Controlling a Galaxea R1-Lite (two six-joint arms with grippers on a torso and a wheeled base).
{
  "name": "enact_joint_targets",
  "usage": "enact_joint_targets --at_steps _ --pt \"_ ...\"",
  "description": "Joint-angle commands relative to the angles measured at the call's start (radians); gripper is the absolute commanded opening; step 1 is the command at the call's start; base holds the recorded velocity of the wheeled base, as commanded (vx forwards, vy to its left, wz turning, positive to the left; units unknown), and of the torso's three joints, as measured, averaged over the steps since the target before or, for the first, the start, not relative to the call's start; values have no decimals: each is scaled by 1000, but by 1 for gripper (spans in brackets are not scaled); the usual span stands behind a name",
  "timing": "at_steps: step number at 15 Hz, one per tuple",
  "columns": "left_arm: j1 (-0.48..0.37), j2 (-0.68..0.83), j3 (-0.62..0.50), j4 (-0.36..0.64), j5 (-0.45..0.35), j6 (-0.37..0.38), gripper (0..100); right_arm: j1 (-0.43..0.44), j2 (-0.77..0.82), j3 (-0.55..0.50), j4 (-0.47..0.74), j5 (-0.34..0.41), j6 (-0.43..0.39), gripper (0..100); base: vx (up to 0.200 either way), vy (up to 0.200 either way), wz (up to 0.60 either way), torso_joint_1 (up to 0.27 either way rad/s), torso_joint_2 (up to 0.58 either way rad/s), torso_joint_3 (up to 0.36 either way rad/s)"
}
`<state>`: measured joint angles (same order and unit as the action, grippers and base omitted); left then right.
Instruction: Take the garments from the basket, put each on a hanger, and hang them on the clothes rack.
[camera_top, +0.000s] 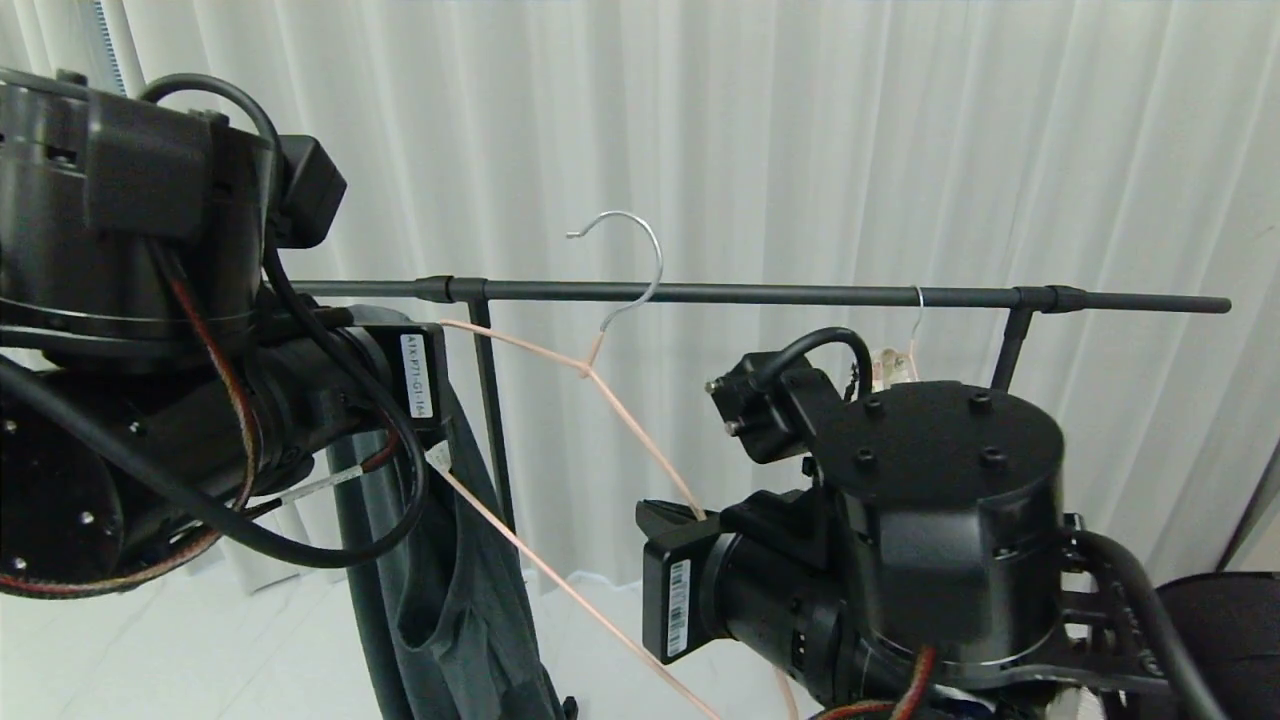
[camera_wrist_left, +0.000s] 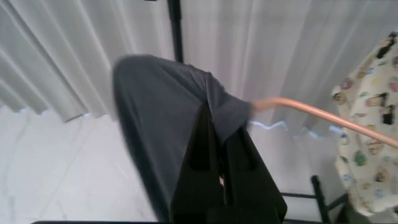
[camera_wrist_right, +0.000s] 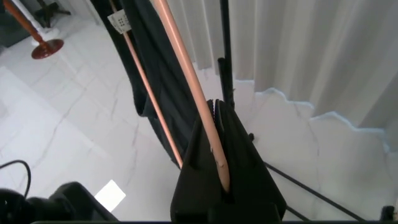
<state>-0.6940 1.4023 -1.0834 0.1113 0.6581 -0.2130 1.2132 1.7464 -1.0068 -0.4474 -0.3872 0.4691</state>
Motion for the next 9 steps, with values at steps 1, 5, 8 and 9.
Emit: enact_joint_targets --at_steps 1,5,8,9 --pt "-30 -3 -9 7 -2 -11 0 2 64 -44 -2 1 0 0 0 0 0 0 0 0" --pt "-88 -8 -79 80 -2 -82 0 6 150 -161 -2 1 8 0 0 0 0 0 0 0" --pt "-134 -11 -130 113 0 -97 0 12 180 -191 -2 1 8 0 0 0 0 0 0 0" --pt "-142 -14 -135 114 -2 -97 0 12 179 -190 -2 1 8 0 0 0 0 0 0 0"
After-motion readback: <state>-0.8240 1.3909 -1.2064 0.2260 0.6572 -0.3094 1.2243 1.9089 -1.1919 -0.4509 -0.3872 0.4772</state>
